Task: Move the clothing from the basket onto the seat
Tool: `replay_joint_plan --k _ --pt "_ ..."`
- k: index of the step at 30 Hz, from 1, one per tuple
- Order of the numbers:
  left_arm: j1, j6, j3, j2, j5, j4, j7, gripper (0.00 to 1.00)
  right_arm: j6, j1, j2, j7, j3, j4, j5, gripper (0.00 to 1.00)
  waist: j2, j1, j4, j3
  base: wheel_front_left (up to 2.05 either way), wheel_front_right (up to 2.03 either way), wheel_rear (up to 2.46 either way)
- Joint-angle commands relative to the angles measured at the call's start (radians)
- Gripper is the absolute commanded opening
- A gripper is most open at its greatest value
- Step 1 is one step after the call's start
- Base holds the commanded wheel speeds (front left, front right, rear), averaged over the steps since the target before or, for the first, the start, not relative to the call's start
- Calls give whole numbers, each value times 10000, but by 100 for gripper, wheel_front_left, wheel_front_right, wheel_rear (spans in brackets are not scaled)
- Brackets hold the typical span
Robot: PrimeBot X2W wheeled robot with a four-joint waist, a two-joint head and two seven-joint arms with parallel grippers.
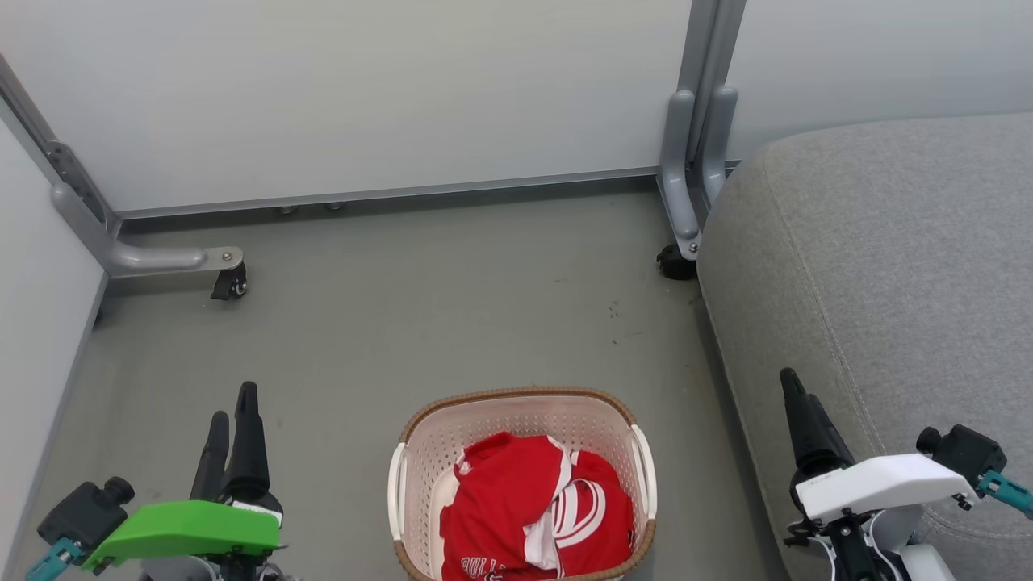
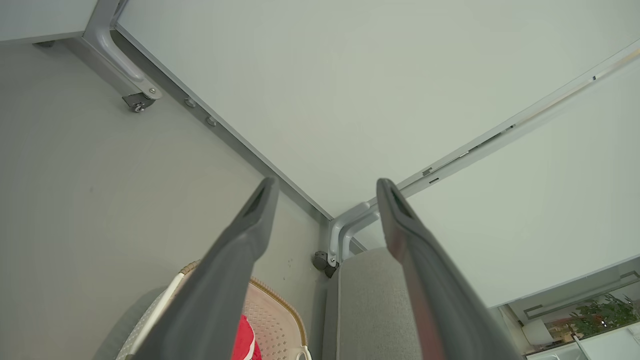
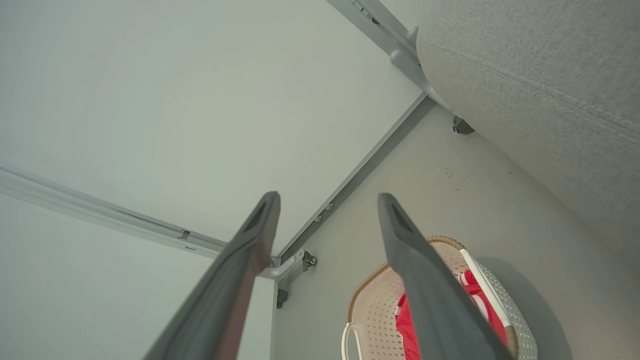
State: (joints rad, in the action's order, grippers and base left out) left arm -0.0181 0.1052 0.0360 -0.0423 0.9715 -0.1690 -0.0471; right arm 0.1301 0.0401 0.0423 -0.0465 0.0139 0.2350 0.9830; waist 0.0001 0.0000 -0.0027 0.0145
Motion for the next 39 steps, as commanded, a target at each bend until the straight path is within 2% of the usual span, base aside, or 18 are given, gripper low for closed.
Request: replay_joint_plan --k 1,19,39 --pt "-7 -40 -24 -44 -418 190 -111 100 5 31 35 -126 101 -81 -339 100 -1 0 2 10 0 0 0" --pt "302 7 -414 -64 -2867 361 -687 100 5 -61 50 -694 486 -200 -2683 100 -1 0 -58 173 0 0 0" --pt "635 44 -895 -83 -5291 526 -1241 100 7 -299 69 -1253 773 -426 -4774 100 -1 0 -129 288 0 0 0"
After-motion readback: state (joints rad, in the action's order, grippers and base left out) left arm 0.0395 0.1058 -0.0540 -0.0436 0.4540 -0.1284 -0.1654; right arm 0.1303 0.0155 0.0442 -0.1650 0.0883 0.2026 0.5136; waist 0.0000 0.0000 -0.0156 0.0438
